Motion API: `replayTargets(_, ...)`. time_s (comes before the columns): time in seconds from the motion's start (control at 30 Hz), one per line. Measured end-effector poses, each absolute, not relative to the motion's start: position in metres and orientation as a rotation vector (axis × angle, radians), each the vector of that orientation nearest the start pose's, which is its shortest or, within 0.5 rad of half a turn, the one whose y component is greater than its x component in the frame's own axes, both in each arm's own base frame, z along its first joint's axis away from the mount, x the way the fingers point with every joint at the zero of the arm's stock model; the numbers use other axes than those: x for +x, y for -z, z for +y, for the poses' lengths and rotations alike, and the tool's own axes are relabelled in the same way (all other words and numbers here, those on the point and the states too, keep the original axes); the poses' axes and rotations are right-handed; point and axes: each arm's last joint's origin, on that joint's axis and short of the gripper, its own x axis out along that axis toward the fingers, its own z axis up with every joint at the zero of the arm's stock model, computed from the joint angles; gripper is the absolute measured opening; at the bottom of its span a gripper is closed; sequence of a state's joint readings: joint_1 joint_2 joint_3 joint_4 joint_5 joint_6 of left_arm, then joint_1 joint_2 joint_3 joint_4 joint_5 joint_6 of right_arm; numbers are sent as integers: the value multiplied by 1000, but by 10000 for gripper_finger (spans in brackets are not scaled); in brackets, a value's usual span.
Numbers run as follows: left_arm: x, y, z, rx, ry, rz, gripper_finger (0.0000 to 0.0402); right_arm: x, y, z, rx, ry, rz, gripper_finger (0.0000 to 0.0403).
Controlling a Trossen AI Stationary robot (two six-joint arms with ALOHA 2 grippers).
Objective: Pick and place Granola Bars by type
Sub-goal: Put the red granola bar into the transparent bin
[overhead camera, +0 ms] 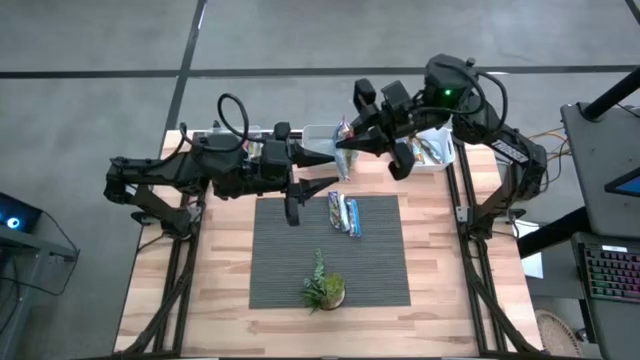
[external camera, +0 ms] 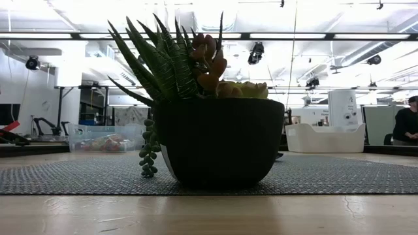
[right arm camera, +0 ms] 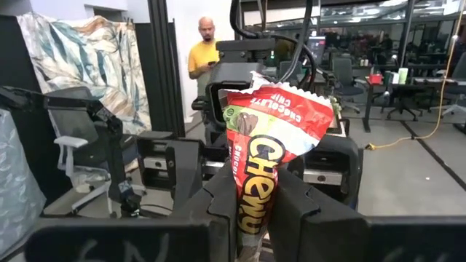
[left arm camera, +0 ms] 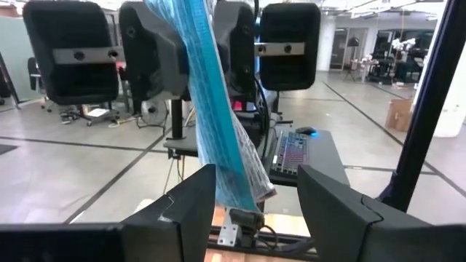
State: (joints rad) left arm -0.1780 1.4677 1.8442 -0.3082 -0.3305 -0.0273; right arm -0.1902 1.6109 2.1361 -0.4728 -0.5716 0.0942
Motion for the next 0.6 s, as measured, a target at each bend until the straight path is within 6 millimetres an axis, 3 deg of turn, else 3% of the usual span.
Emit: replayTargets(0.6,296,-516,-39,-73,-227,-69,177,312,-540,-44,81,-382,-8,43)
